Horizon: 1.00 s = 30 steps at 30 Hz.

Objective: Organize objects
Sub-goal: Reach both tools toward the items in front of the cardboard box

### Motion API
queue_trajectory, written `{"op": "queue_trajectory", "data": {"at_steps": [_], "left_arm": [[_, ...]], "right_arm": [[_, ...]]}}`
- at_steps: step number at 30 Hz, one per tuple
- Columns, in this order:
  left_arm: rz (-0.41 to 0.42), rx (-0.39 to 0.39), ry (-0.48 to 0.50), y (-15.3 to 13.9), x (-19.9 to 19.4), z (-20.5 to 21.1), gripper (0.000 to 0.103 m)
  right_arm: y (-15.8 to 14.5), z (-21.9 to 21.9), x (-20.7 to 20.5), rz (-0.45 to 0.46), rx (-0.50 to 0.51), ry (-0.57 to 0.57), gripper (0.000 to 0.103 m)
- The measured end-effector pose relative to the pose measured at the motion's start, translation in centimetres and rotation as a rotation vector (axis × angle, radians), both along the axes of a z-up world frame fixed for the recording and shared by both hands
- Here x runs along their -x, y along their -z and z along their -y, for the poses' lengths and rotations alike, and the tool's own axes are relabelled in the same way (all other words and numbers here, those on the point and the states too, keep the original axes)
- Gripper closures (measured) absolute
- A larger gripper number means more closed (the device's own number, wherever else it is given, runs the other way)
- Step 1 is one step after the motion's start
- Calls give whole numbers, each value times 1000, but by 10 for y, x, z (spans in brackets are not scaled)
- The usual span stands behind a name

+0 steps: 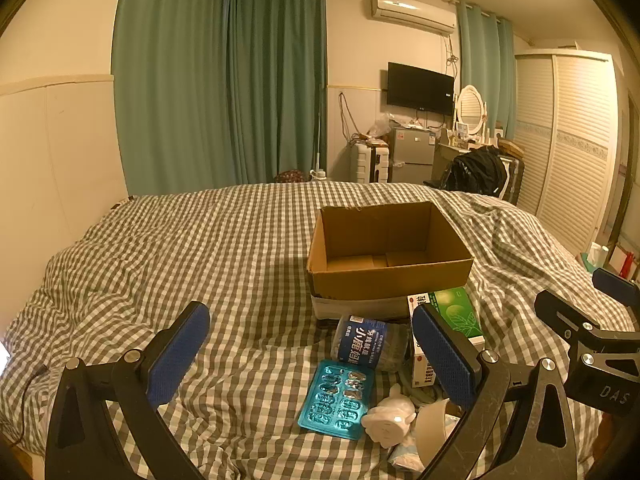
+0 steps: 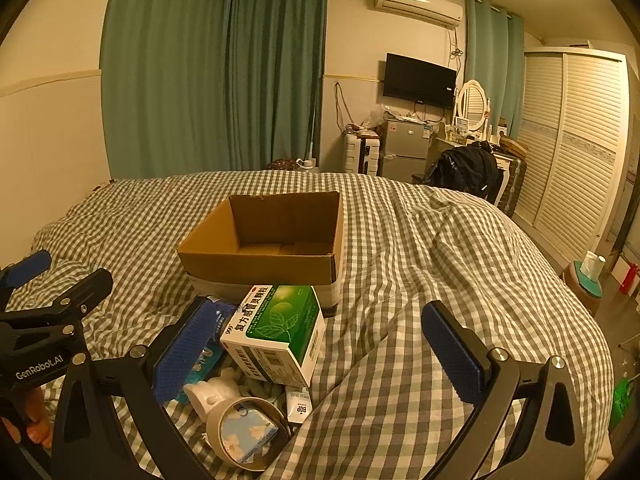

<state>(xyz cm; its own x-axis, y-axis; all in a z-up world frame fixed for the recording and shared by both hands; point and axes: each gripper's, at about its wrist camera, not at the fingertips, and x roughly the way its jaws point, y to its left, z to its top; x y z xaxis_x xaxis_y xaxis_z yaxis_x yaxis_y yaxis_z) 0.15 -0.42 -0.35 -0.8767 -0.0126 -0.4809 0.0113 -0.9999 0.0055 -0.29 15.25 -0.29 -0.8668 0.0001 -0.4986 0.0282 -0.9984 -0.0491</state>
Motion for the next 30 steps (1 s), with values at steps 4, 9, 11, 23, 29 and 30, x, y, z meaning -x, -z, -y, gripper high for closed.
{"op": "queue_trajectory", "data": {"at_steps": [4, 9, 11, 23, 29, 30], "left_arm": [[-1, -1, -2, 0, 0, 1, 0], [-1, 2, -4, 0, 0, 1, 0], [0, 3, -4, 0, -1, 1, 0], [7, 7, -6, 4, 0, 3, 0], [1, 10, -7, 5, 0, 4, 0], [0, 10, -7, 5, 0, 4, 0]], "right_arm": [[-1, 1, -2, 0, 0, -9, 0], [0, 2, -1, 2, 2, -13, 0], [0, 2, -1, 5, 3, -18, 0], [3, 4, -1, 11, 5, -31, 0], [2, 5, -2, 10, 3, -34, 0], [2, 5, -2, 9, 3, -34, 0]]}}
